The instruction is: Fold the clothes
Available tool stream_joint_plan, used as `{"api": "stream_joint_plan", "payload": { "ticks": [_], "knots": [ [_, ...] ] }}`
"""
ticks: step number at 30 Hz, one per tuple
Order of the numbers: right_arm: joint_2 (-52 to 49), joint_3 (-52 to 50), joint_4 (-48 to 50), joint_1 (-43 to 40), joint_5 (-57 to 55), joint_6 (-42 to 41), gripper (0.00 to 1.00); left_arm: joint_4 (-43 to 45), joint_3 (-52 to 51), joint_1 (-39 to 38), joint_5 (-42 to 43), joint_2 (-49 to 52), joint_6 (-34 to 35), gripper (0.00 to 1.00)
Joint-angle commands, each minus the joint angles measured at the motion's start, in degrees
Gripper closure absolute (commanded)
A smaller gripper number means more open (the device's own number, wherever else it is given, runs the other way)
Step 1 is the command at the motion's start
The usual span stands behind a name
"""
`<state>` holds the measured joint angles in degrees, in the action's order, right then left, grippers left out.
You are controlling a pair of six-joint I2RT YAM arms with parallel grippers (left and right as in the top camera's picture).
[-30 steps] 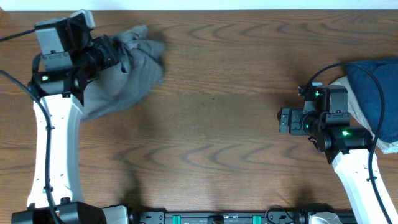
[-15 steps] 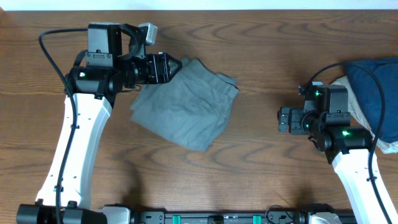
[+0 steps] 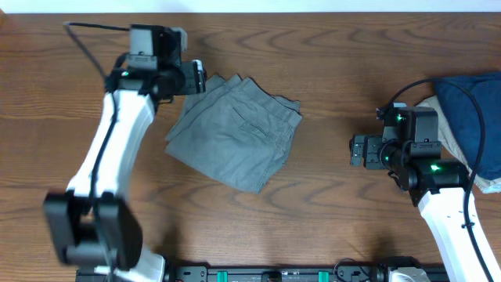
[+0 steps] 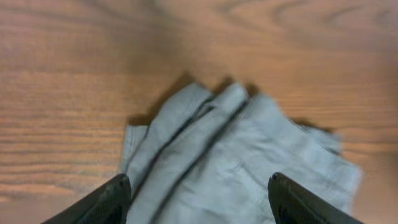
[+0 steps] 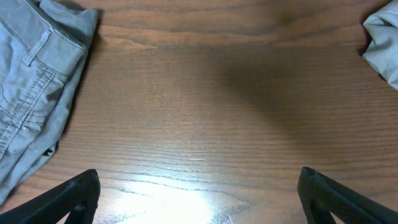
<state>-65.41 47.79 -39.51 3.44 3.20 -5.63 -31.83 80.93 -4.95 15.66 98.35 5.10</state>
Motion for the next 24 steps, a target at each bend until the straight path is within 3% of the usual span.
{"api": "stream_joint_plan", "payload": {
  "ticks": [1,4,8,15,24],
  "knots": [
    [-0.17,1.07,-0.15,-0.81,-0.15,-0.79,0.01,1.4,0.68,-0.24,-2.19,5.66,-2.54,0.28],
    [-0.17,1.07,-0.11,-0.81,-0.17,-0.79,0.01,1.73,0.68,-0.46,0.07,9.27,-2.56,0.3],
    [-0.17,1.07,-0.11,-0.81,-0.17,-0.76,0.01,0.94,0.68,-1.6,2.54,12.11,-2.54,0.39],
    [-0.2,1.07,-0.11,-0.81,-0.2,-0.76,0.01,-0.59,0.44,-4.68,2.03,13.88,-2.54,0.41],
    [-0.17,1.07,-0.13,-0.81,-0.17,-0.76,0.01,0.79,-0.9,-7.23,-9.2,17.64,-3.39,0.41]
  ]
}}
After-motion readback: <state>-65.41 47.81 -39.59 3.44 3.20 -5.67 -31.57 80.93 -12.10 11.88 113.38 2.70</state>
